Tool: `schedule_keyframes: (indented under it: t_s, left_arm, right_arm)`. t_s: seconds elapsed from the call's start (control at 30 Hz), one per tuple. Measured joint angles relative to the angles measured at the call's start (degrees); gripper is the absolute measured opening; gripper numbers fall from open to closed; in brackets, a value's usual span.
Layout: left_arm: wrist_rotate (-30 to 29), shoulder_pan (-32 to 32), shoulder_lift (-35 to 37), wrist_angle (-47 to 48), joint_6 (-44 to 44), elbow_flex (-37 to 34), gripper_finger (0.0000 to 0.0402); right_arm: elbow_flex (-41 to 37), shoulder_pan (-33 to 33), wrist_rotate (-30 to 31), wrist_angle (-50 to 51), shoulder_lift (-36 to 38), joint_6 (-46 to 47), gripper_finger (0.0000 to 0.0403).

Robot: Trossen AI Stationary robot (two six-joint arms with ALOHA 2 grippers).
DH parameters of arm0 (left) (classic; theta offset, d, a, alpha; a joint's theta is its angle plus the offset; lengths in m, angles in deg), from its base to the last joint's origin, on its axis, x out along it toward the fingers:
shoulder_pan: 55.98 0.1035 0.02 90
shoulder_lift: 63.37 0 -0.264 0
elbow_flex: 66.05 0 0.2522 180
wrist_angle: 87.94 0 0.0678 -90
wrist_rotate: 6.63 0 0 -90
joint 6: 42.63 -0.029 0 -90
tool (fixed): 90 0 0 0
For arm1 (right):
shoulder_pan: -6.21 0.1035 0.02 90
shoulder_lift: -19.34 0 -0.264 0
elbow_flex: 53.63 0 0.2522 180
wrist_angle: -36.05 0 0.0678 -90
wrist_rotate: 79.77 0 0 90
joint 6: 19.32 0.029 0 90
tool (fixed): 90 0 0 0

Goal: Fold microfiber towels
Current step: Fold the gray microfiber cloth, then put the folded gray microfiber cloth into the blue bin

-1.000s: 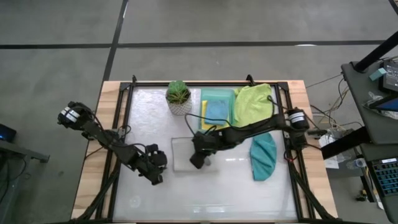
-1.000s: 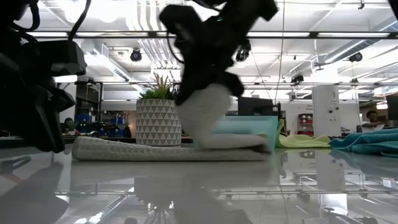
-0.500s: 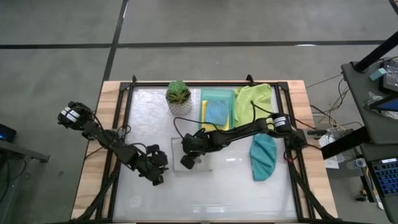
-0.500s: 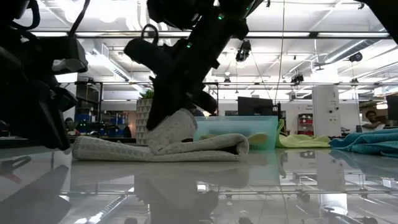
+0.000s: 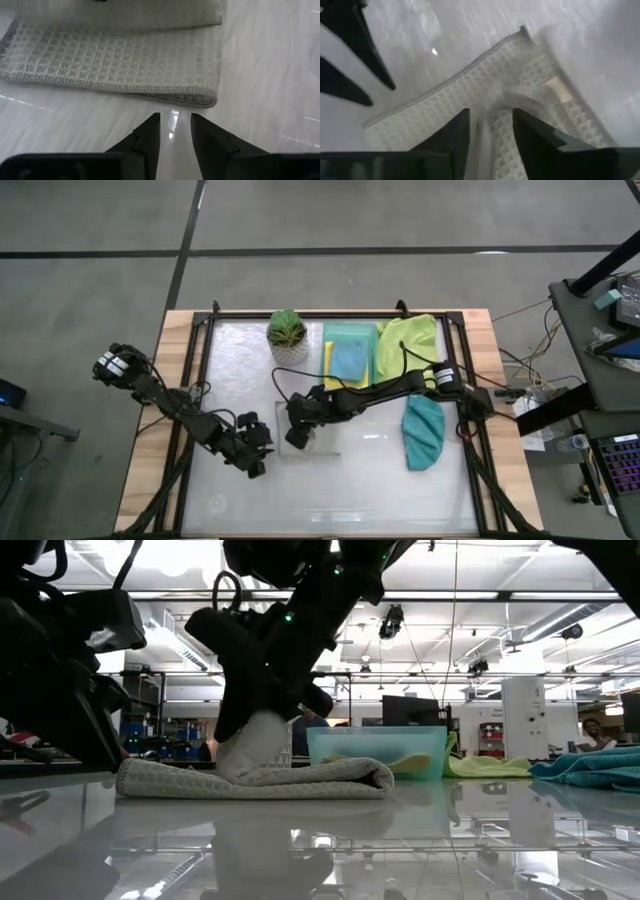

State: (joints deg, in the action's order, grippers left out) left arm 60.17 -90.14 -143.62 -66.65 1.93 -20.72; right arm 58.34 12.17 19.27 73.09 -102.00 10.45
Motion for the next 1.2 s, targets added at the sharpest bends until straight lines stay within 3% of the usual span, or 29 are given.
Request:
schedule_keyframes:
  t_s: [0.3,0.57,0.87,0.97,1.2]
  left_arm:
    - [-0.1,0.0,0.0,0.0,0.0,0.5,0.0093]
    - [0.2,-0.1,0.0,-2.0,0.1,0.6,0.0093]
    - [0.3,-0.1,0.1,-4.5,0.0,2.9,0.0093]
    - [0.0,-0.1,0.1,-4.2,-3.0,4.5,0.0093]
    - [-7.5,1.4,0.4,-4.3,-13.5,8.4,0.0093]
  right_arm:
    - [0.0,-0.5,0.0,-2.0,0.3,-5.9,0.0198]
    - [-1.1,1.9,0.2,0.3,5.1,-16.9,0.0201]
    - [-11.3,7.2,0.1,-3.3,13.7,-26.6,0.0201]
    - [-16.5,7.7,0.1,-9.2,16.6,-29.7,0.0201]
    - [-31.9,7.6,0.0,-35.2,22.1,-35.6,0.0201]
